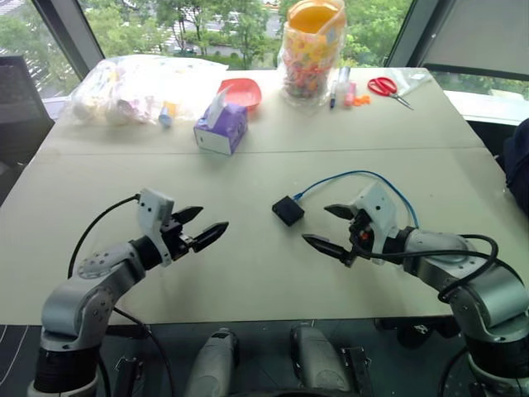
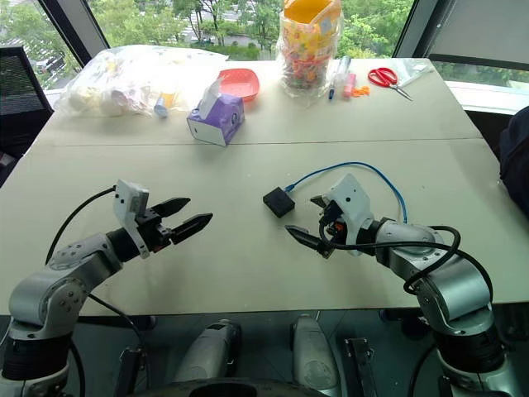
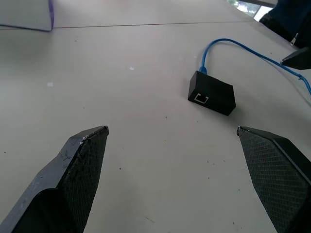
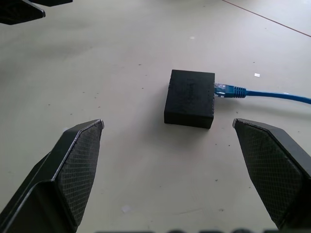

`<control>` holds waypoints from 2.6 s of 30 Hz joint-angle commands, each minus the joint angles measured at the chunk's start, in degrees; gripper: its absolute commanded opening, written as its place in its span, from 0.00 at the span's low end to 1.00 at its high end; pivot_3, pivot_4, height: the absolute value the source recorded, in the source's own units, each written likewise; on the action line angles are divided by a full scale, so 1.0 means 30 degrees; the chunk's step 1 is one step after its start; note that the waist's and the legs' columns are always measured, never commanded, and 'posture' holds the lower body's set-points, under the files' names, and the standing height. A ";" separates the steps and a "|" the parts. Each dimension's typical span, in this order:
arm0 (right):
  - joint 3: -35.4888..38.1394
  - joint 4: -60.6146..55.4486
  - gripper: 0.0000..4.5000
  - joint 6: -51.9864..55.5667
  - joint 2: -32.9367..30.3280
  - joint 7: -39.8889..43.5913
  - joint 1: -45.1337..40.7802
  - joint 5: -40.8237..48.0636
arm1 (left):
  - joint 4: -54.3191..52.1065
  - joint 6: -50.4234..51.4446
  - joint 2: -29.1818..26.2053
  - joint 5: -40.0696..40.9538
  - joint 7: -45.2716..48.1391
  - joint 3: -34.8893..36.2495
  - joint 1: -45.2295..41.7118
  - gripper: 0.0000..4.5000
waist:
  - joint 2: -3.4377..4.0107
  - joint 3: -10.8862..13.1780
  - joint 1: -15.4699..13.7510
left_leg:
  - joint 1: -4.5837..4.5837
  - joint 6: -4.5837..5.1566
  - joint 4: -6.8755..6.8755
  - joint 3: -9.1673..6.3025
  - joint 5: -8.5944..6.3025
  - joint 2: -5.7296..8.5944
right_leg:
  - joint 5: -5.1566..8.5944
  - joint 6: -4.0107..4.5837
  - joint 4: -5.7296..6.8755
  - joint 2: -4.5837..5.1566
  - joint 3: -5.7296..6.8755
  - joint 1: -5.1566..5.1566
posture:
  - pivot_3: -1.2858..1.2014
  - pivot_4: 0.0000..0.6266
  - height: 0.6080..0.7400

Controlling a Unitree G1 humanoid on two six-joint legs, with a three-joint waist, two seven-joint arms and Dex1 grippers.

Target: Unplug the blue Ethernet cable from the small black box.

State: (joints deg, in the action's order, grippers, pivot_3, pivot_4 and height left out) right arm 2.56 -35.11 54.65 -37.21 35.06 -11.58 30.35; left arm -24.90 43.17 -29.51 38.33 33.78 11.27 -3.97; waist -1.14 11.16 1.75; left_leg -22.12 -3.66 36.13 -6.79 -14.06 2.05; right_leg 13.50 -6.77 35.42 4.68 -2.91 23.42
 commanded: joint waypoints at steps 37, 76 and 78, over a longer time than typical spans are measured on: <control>-0.7046 1.1914 1.00 -0.9275 -0.3692 0.9637 -1.1121 -0.6271 | 0.0843 -0.5116 -0.1227 -0.3472 0.1880 -0.2459 -0.1378 0.98 | 0.0001 0.0011 -0.0246 | -0.0057 0.0014 -0.0010 0.0018 -0.0011 -0.0006 | -0.0026 0.0024 -0.0082 0.0003 0.0021 0.0034 | 0.52 0.24 1.00; -0.9278 2.8068 0.01 -2.6279 0.3760 0.8079 -1.8128 -1.6236 | 0.1122 -0.3624 -0.0667 -0.2102 0.1831 -0.2389 -0.3799 1.00 | 0.0015 0.0019 0.0540 | 0.0046 -0.0014 -0.0023 0.0000 0.0005 0.0005 | -0.0075 -0.0056 0.0083 -0.0006 0.0006 0.0023 | 0.52 0.24 1.00; -0.8752 2.5541 0.01 -2.6982 0.3072 0.6439 -1.7022 -1.6608 | 0.1548 -0.2845 -0.0706 -0.1484 0.2181 -0.2419 -0.4530 1.00 | 0.0014 0.0020 0.0512 | 0.0035 -0.0014 -0.0025 -0.0004 0.0005 0.0007 | -0.0074 -0.0058 0.0090 -0.0005 0.0006 0.0032 | 0.52 0.24 1.00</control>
State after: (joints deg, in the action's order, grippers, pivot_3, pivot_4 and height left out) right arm -26.02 47.56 -24.10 -27.13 57.98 -62.31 -19.43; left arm -20.04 33.31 -31.48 31.70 39.37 3.09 -16.58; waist -1.09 11.21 3.29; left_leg -22.04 -3.71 36.04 -6.80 -14.04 2.08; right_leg 13.28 -6.95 35.69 4.66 -2.89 23.56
